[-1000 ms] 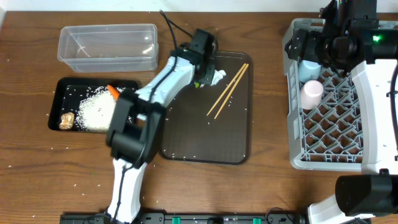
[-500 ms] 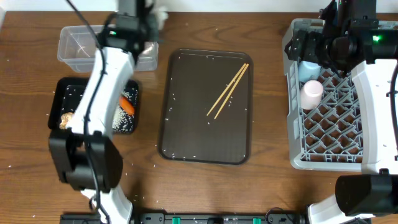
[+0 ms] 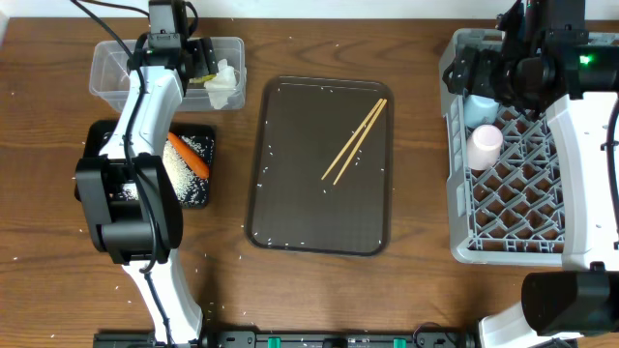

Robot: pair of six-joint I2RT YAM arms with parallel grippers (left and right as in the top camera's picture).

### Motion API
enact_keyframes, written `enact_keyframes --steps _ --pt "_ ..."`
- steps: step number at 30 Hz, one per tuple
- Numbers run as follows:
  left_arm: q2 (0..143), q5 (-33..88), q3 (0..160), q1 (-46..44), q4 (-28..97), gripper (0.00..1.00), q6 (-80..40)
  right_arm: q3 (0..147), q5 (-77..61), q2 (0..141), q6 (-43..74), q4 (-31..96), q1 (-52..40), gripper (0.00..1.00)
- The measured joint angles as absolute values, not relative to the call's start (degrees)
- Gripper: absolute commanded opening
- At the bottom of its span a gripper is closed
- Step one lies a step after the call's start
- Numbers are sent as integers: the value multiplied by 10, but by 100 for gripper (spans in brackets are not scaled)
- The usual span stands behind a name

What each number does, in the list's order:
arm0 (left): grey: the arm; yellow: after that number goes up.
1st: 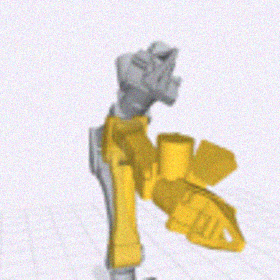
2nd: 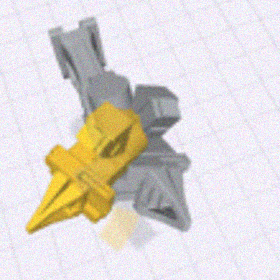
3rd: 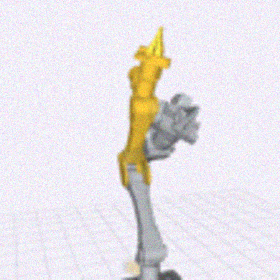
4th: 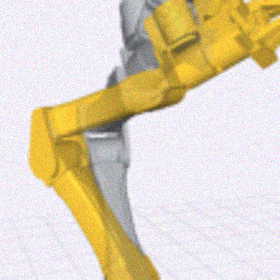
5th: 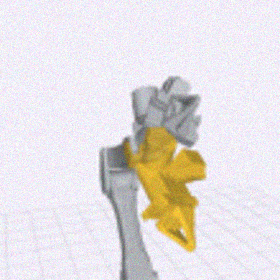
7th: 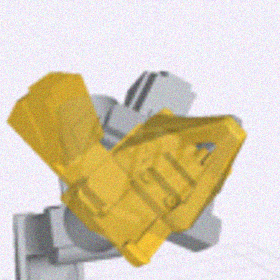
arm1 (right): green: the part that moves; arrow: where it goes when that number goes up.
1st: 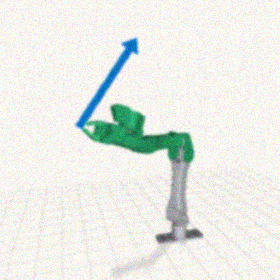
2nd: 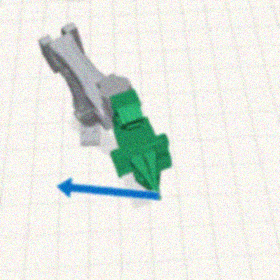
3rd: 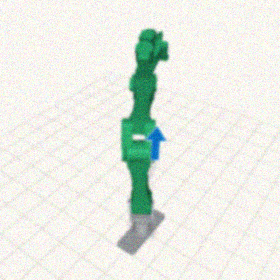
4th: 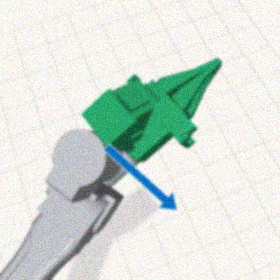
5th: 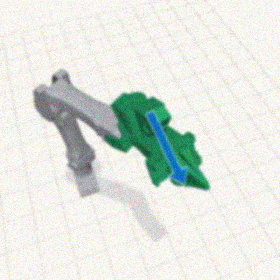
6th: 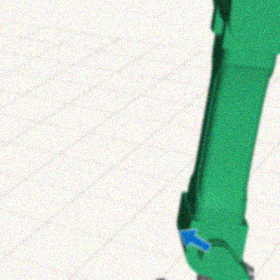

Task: Sort waste into correct bins and load items into the dishwasher rack
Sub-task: 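Carry the wrapper and tissue left and drop them into the clear container, then reach the right gripper to the brown tray and grasp one chopstick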

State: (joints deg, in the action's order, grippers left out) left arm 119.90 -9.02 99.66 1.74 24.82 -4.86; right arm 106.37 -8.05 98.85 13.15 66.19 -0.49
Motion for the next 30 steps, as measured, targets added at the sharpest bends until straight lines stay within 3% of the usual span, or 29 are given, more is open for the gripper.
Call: enact_keyframes --steps 10,23,30 --pt "1087 -19 996 -22 399 98 -49 1063 -82 990 131 661 -18 99" --pt "1049 29 996 -65 498 98 -101 1063 -90 1108 136 660 -165 99" --pt "1049 36 996 -65 522 98 -106 1063 -80 1200 158 664 -209 70"
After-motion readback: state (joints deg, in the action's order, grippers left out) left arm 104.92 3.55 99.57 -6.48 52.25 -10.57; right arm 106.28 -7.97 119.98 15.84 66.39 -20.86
